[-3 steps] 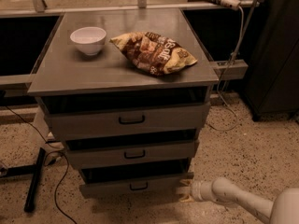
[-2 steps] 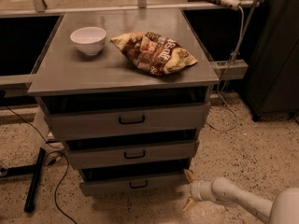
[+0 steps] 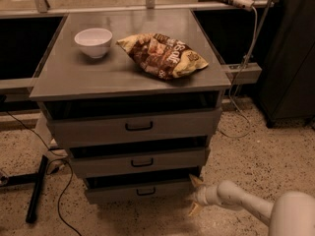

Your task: Open bottom drawer

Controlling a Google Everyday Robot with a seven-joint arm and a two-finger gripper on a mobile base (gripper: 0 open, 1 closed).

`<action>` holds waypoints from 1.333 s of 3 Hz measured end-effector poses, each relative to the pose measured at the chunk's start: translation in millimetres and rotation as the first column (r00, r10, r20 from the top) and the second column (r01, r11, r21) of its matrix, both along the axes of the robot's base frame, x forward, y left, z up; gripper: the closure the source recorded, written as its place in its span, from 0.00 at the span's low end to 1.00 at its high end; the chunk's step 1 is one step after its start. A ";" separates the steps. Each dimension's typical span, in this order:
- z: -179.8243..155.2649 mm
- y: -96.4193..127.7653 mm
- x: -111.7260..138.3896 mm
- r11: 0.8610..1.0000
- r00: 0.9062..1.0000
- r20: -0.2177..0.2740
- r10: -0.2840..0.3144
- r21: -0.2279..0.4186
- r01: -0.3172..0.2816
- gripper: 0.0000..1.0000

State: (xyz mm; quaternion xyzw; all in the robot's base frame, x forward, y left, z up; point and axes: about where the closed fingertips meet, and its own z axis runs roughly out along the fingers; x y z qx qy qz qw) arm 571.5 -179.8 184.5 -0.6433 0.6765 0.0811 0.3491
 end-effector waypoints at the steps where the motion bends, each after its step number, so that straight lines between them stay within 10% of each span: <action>1: -12.0 12.8 26.7 1.000 1.000 -0.001 0.021 0.007 -0.021 0.00; 3: -28.1 19.7 59.2 1.000 1.000 -0.003 0.024 -0.003 -0.024 0.00; 4: -28.1 19.7 59.2 1.000 1.000 -0.003 0.024 -0.003 -0.024 0.18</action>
Offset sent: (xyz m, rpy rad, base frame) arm 0.0788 0.0211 -0.0330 -0.0062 -0.0045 0.0249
